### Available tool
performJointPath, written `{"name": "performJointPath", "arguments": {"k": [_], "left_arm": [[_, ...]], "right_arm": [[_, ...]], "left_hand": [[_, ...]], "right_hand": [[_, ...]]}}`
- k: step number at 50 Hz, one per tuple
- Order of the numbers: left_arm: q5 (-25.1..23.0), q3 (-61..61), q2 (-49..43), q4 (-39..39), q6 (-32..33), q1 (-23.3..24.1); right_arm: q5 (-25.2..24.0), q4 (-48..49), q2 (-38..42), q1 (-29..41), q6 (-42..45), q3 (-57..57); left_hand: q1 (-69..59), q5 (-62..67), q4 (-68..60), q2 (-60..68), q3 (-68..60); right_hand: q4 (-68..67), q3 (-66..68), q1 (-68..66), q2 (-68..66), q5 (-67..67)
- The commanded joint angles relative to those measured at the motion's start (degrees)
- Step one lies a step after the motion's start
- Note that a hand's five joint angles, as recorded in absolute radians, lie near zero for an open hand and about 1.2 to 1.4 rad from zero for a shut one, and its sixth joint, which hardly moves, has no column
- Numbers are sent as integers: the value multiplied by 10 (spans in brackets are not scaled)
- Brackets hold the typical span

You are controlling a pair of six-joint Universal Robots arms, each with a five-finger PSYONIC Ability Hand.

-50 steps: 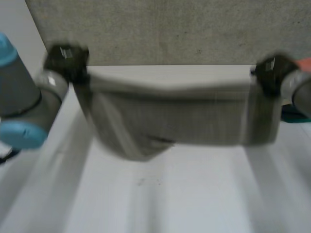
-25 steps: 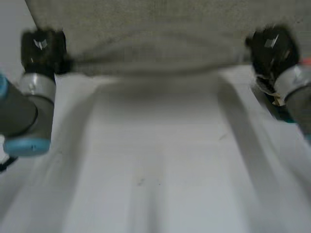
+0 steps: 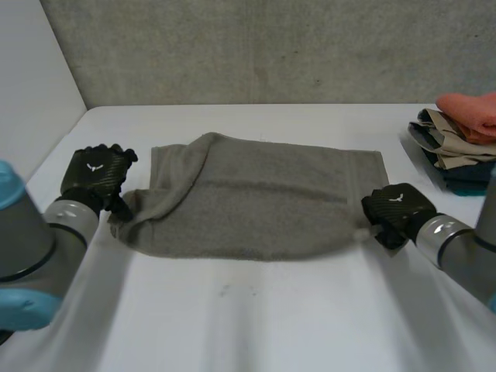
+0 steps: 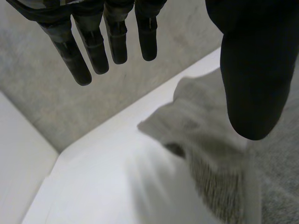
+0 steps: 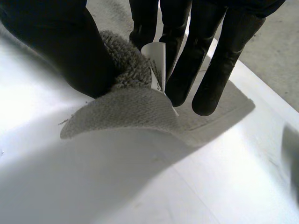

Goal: Fold the laundry.

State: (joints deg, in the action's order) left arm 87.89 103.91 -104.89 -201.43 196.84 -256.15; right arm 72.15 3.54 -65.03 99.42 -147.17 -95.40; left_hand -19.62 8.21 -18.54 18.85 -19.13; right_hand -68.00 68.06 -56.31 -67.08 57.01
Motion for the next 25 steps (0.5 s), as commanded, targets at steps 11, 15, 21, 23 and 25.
{"name": "performJointPath", "arguments": {"k": [11, 15, 21, 23, 25], "left_arm": [[-234, 147, 74, 64, 180, -100], [-239, 147, 59, 66, 227, -106], [-239, 143, 22, 54, 249, -107], [-239, 138, 12, 43, 250, -108], [-239, 135, 5, 32, 250, -108]], "right_arm": [[-53, 2, -24, -76, 3, -15], [-54, 2, -19, -76, 3, -15], [-55, 5, -18, -75, 3, -21], [-55, 5, -15, -75, 3, -22], [-55, 5, -15, -75, 3, -22]], "left_hand": [[-173, 188, -184, 181, -178], [-168, 182, -179, 176, -173], [-108, 122, -119, 116, -113], [-88, 102, -99, 95, -93], [-71, 85, -82, 79, -76]], "right_hand": [[-120, 119, -237, -129, 130], [-120, 119, -237, -129, 130], [-120, 119, -237, -129, 130], [-120, 119, -237, -129, 130], [-120, 119, -237, -129, 130]]}}
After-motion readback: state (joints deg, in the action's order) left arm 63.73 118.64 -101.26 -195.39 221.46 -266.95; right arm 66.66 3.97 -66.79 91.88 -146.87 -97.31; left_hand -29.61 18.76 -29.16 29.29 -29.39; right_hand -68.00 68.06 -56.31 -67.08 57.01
